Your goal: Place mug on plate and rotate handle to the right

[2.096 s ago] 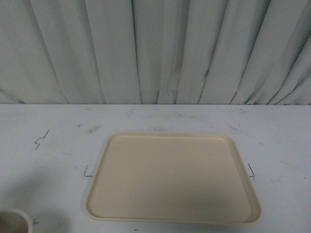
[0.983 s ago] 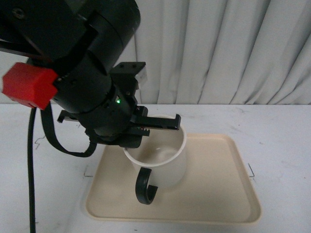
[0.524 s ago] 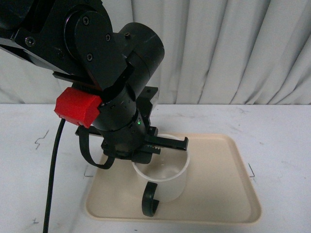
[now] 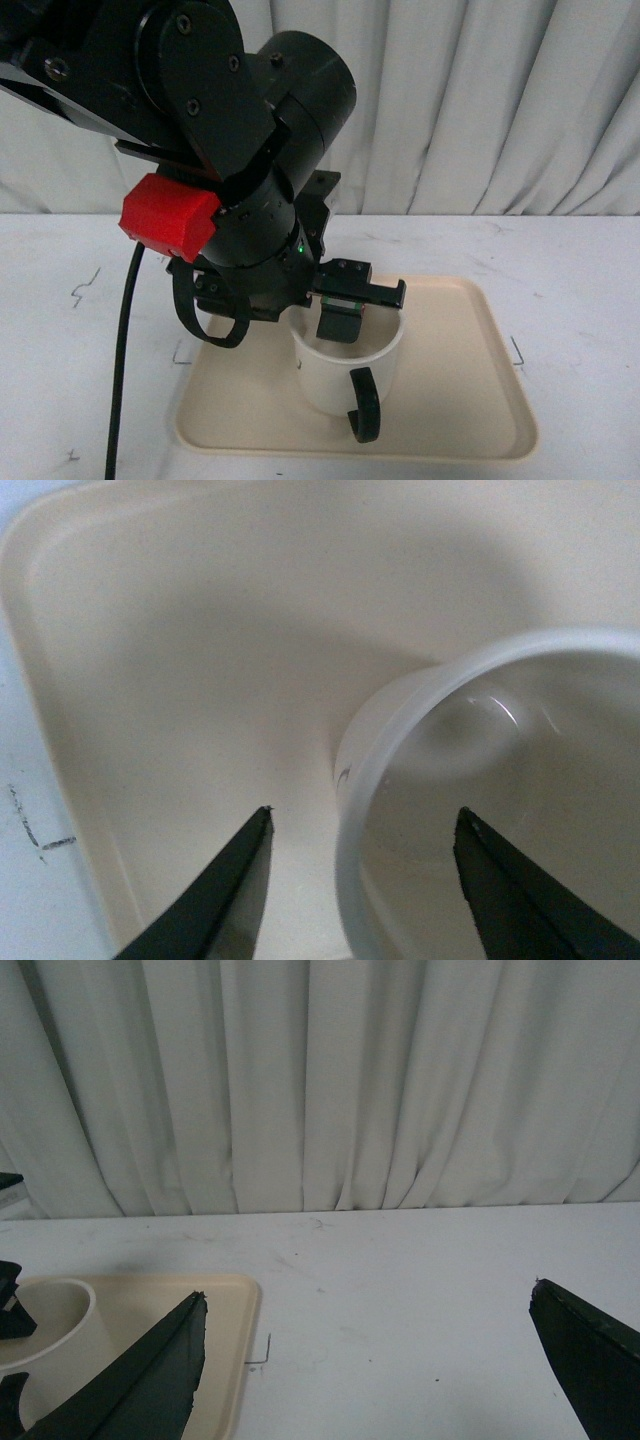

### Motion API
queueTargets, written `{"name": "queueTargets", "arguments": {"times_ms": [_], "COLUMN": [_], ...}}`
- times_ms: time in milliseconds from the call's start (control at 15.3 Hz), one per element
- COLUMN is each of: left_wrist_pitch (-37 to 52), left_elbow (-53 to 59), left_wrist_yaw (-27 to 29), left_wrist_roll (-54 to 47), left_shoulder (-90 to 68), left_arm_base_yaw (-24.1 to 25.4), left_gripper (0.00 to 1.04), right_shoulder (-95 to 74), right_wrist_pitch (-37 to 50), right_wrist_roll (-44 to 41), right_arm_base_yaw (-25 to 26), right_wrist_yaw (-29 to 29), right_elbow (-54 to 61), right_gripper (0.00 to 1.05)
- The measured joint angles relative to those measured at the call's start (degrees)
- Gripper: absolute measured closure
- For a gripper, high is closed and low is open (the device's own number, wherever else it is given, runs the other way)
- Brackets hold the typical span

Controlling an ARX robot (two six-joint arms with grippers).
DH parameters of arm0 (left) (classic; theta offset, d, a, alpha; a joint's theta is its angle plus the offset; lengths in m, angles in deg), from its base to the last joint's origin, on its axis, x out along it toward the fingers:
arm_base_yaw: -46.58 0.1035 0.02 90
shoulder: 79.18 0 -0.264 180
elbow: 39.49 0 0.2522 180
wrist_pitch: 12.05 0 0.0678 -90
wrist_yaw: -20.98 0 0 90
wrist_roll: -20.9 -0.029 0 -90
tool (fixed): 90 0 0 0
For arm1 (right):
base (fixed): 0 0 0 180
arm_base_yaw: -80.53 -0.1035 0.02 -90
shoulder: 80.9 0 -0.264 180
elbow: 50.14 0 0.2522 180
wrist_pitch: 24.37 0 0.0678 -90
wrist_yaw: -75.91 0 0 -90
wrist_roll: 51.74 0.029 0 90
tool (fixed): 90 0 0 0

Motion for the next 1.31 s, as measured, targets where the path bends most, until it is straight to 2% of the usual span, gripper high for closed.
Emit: {"name": "queueTargets", "arguments": {"times_ms": [131,197,262,328,393,459,524,721,786,852,1245,1310], "left_wrist_pitch": [4.2,10.3,19.7,31.7,53.5,61.6,67.3,71.3,71.0,70.2,64.0,62.4], "left_elbow": [3.9,8.2,13.7,20.9,28.8,35.1,43.1,54.1,56.7,59.1,68.0,68.7], "left_wrist_yaw": [-0.7,-3.0,-3.3,1.2,12.4,13.2,11.5,6.8,5.8,4.6,-0.3,-4.0], "left_wrist_roll": [-0.5,-0.9,-2.6,-3.3,-7.2,-9.0,-10.1,-11.0,-11.0,-11.2,-11.2,-11.2], "left_shoulder": [6.1,11.9,18.2,27.6,32.9,34.5,35.9,47.1,48.9,50.4,66.1,68.9], "left_arm_base_yaw": [0.9,2.0,3.8,7.3,9.9,11.1,12.5,17.8,18.7,19.5,24.1,27.3], "left_gripper": [0.23,0.10,0.05,0.07,0.21,0.32,0.46,0.88,0.99,1.03,1.03,1.03], "right_shoulder": [0.0,0.0,0.0,0.0,0.0,0.0,0.0,0.0,0.0,0.0,0.0,0.0], "right_wrist_pitch": [0.0,0.0,0.0,0.0,0.0,0.0,0.0,0.0,0.0,0.0,0.0,0.0], "right_wrist_roll": [0.0,0.0,0.0,0.0,0.0,0.0,0.0,0.0,0.0,0.0,0.0,0.0], "right_arm_base_yaw": [0.0,0.0,0.0,0.0,0.0,0.0,0.0,0.0,0.0,0.0,0.0,0.0], "right_wrist_yaw": [0.0,0.0,0.0,0.0,0.1,0.0,0.0,0.0,0.0,0.0,0.0,0.0], "right_elbow": [0.0,0.0,0.0,0.0,0.0,0.0,0.0,0.0,0.0,0.0,0.0,0.0], "right_gripper": [0.06,0.06,0.06,0.06,0.06,0.06,0.06,0.06,0.06,0.06,0.06,0.06]}}
